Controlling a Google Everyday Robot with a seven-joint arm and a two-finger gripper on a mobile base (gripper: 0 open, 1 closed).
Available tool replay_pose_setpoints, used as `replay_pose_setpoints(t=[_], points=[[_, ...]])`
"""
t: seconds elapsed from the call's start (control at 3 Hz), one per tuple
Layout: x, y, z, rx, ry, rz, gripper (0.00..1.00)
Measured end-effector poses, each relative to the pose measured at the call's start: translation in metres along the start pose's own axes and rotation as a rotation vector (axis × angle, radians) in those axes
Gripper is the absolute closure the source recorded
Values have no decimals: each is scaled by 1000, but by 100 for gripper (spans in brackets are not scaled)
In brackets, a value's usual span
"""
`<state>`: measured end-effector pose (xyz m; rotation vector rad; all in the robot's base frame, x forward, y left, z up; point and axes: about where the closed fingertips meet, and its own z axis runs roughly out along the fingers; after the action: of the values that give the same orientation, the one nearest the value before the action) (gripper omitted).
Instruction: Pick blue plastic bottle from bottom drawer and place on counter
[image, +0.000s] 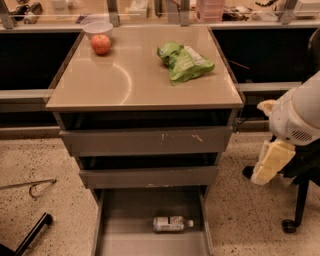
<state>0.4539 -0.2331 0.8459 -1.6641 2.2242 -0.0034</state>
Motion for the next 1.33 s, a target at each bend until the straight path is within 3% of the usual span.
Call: replay_pose_setpoints(t=[0.33,0.67,1.0,1.33], points=[[-4,-13,6,59,-23,3,0],[-4,-13,6,58,-23,3,0],[-10,0,50,-1,-68,-13,0],[-18,24,128,-74,-174,-34,0]])
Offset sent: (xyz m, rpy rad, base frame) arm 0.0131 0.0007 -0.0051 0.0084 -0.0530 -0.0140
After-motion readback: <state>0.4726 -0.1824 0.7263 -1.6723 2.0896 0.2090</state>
